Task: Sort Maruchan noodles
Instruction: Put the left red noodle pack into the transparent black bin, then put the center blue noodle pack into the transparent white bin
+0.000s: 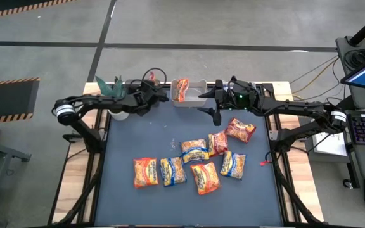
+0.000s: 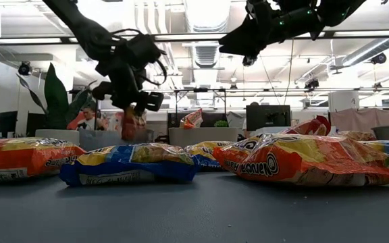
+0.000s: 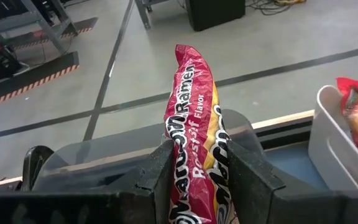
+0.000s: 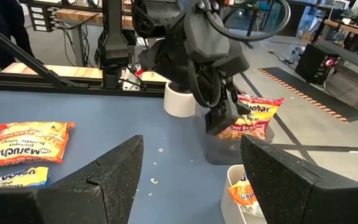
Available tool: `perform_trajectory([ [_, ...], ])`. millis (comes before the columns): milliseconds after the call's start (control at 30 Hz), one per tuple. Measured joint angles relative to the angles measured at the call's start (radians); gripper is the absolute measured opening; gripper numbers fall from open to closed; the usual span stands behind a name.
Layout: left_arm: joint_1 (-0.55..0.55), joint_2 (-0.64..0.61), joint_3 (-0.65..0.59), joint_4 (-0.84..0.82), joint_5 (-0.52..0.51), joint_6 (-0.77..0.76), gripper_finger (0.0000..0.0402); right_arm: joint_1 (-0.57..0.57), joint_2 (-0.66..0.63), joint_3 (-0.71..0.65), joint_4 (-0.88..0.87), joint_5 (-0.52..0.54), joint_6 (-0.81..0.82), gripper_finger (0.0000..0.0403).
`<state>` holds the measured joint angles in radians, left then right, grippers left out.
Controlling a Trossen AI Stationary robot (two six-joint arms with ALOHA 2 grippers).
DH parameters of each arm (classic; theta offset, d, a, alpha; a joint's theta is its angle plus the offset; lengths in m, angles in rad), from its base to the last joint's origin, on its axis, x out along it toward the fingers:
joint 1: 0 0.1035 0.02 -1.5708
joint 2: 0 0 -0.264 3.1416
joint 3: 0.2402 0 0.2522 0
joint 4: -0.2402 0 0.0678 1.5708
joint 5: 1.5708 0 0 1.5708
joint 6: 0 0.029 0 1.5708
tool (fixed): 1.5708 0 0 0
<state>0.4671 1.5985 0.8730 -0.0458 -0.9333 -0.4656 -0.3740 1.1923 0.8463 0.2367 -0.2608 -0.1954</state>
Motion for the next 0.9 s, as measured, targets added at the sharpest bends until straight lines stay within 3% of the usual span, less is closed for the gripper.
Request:
perform_trajectory([
  [400, 0.000, 0.034, 0.000, 0.012, 0.000, -0.007, 0.0138, 0.000, 0.000, 0.000, 0.000, 0.000, -0.001, 0.0256],
  [900, -0.003, 0.029, 0.000, 0.024, 0.080, 0.036, 0.0178, 0.000, 0.000, 0.000, 0.000, 0.000, 0.003, 0.0256],
])
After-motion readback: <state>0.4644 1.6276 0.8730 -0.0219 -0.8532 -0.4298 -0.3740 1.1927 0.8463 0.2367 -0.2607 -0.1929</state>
